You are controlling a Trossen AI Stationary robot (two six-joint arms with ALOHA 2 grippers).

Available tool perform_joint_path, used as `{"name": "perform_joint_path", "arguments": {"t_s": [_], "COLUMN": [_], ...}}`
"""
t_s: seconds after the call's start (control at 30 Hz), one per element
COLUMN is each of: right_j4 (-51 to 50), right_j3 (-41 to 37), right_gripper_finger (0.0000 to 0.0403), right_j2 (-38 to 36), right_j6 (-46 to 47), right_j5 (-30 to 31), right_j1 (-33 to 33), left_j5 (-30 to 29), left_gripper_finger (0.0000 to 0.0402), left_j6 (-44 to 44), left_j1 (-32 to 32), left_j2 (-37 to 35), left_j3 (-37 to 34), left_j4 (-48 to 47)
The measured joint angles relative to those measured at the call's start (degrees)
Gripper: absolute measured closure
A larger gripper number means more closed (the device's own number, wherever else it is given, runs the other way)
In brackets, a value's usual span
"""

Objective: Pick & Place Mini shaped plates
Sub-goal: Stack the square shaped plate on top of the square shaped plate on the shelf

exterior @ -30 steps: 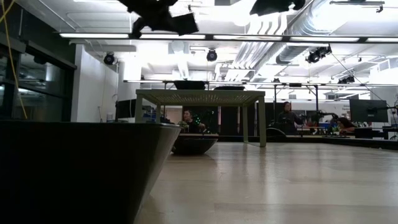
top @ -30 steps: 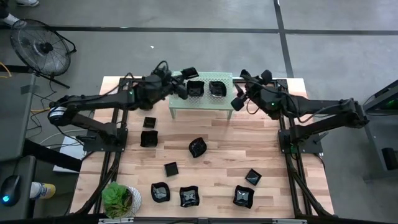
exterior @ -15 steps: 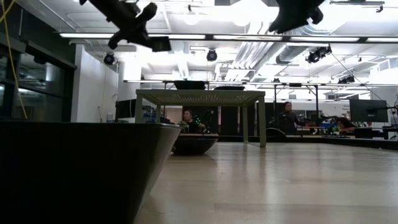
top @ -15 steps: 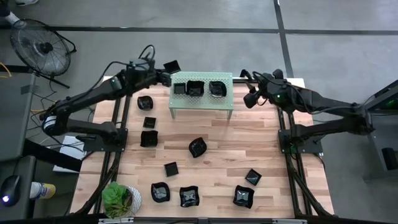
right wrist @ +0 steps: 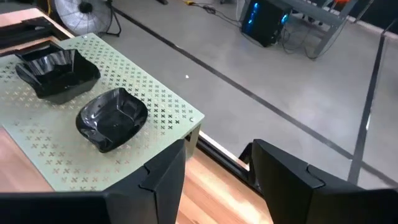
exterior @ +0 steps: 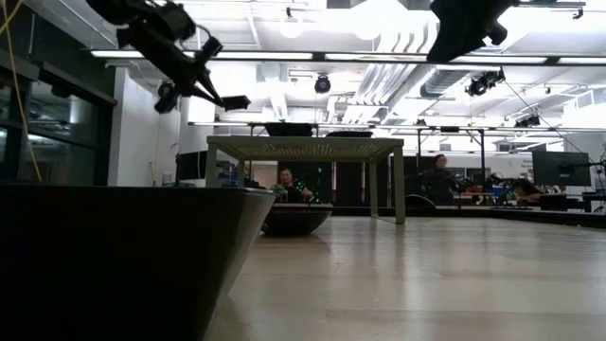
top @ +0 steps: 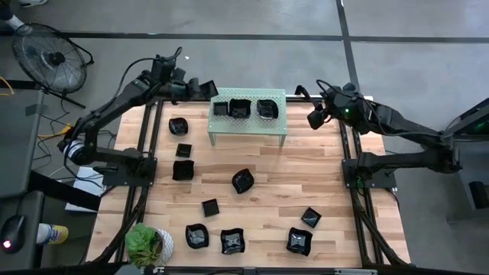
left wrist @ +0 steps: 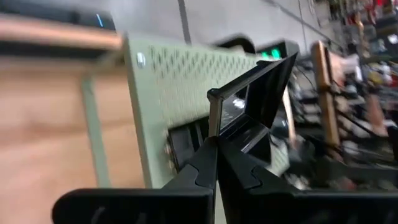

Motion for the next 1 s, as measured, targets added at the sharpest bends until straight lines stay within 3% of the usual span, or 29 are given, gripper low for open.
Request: {"name": "perform_joint_path", "arguments": {"t_s": [0.3, 0.63, 1.0], "right_j4": [-1.7, -2.0, -0.7], "right_j3": [0.0, 0.0, 0.0], "right_gripper_finger": [0.0222, 0.0222, 0.0222], "right_j2": [-2.6, -3.5, -3.5], "right_j6": [-1.5, -5.1, -8.2], "right_j5": [-4.7, -5.8, -9.6], "right_j1": [-5.7, -9.0, -12.0], "left_j5": [10.2, 9.0, 1.6], "left_gripper_finger": [0.0401, 0.0401, 0.0401], "left_j6": [-3.0, -5.0, -5.4], "left_j1": [0.3, 0.3, -3.6], "left_j2": [5.4, 5.5, 6.9], "left_j3": [0.0, 0.0, 0.0], "left_j4": [-0.6, -4.9, -2.3]}}
